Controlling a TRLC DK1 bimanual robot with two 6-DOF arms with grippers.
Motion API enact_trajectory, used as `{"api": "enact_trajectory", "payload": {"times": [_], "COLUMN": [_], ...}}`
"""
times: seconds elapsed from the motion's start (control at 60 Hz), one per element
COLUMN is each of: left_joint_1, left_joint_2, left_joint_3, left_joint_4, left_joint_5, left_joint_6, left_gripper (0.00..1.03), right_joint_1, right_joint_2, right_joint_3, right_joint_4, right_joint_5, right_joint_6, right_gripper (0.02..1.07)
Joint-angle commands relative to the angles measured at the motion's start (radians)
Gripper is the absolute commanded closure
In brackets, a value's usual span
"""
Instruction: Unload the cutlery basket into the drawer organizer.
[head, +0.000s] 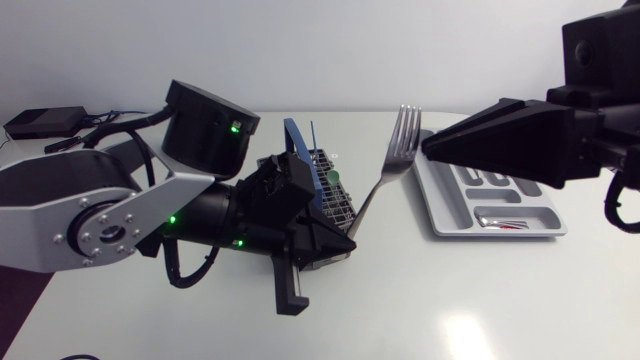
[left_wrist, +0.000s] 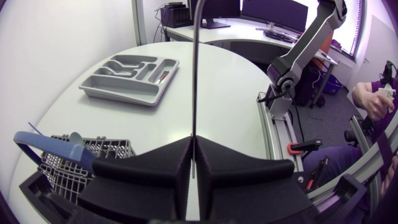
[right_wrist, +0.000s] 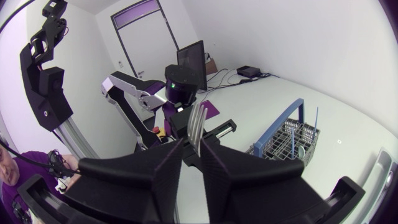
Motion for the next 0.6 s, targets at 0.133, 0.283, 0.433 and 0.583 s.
{"api": "enact_trajectory", "payload": {"times": [0.133,0.283,0.433,0.583], "left_joint_1": [0.045,0.084,0.097,0.082], "left_joint_2": [-0.009,-0.006,0.011,0.037], "left_joint_3": [0.088,0.133,0.169,0.183], "left_joint_4": [-0.066,-0.129,-0.178,-0.201], "left_joint_5": [0.142,0.280,0.355,0.360], "left_joint_6": [-0.021,-0.026,-0.023,-0.012], "left_gripper": [1.00,1.00,1.00,1.00], "right_joint_1": [-0.042,-0.062,-0.034,0.021], "right_joint_2": [-0.093,-0.121,-0.122,-0.124], "right_joint_3": [-0.062,-0.123,-0.174,-0.176], "right_joint_4": [-0.006,-0.004,0.013,0.039], "right_joint_5": [0.004,0.027,0.053,0.091], "right_joint_6": [-0.070,-0.146,-0.174,-0.148], "right_gripper": [0.28,0.27,0.27,0.31]}}
